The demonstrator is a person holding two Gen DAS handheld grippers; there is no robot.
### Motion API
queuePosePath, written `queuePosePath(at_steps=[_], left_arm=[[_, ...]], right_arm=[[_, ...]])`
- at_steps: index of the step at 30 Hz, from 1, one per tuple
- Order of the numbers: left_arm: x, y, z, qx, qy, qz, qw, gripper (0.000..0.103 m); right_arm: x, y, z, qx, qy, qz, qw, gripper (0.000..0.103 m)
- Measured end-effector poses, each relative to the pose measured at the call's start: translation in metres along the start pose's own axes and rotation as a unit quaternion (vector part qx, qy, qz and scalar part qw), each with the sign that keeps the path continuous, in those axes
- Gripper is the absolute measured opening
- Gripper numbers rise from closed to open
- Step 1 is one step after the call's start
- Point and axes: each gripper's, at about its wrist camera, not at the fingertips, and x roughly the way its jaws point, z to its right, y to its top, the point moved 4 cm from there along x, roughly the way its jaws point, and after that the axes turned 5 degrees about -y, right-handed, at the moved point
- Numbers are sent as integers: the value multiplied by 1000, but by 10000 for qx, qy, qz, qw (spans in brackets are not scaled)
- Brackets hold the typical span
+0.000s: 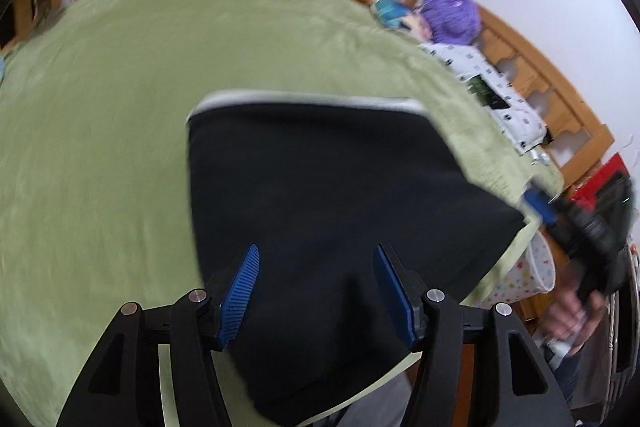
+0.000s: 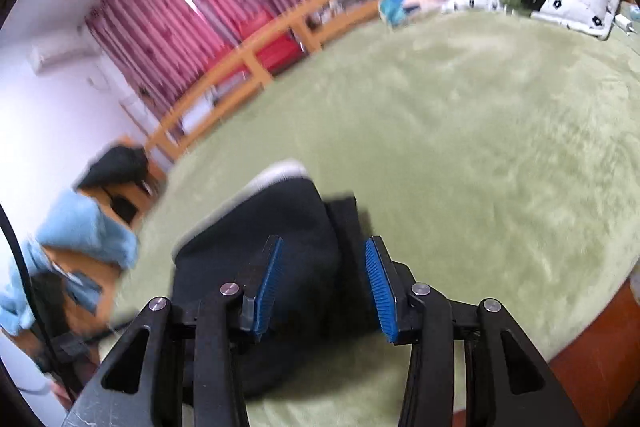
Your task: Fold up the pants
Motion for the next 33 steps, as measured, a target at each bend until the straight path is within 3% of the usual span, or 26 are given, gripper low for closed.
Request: queuePosePath(at_steps=[3, 5, 6, 9, 13, 15, 21, 24, 30, 33], left_arm=[[22, -29, -8, -73, 88, -313, 9994, 59], [26, -44, -8, -8, 174, -217, 9996, 61], [26, -49, -7, 60, 214, -162, 9996, 62], [22, -54, -12, -12, 92, -115, 9999, 64], [17, -49, -20, -130, -178, -240, 9995, 66], [12, -49, -21, 9, -250, -353, 9991, 68], [1, -18, -38, 32, -108, -178, 9998, 70], [6, -2, -57, -313, -64, -142, 9994, 70], [22, 3, -81, -743, -207, -230, 9968, 70], [26, 0, -84, -705, -239, -300, 9968, 70]], right_arm=[[9, 4, -9, -53, 304, -119, 9995, 45], [24, -9, -19, -220, 346, -418, 9983, 45], [37, -22, -23, -372, 312, -767, 9959, 45], [58, -54, -20, -983, -388, -1104, 9883, 47], [65, -72, 1, -482, -96, -1479, 9878, 57], [61, -68, -1, -666, -136, -1570, 9853, 57], [44, -20, -36, -1707, -527, -927, 9795, 57], [75, 8, -56, -2083, -606, -861, 9724, 57], [154, 29, -74, -2038, -197, -1344, 9695, 52], [179, 26, -76, -2358, -454, -1547, 9583, 52]])
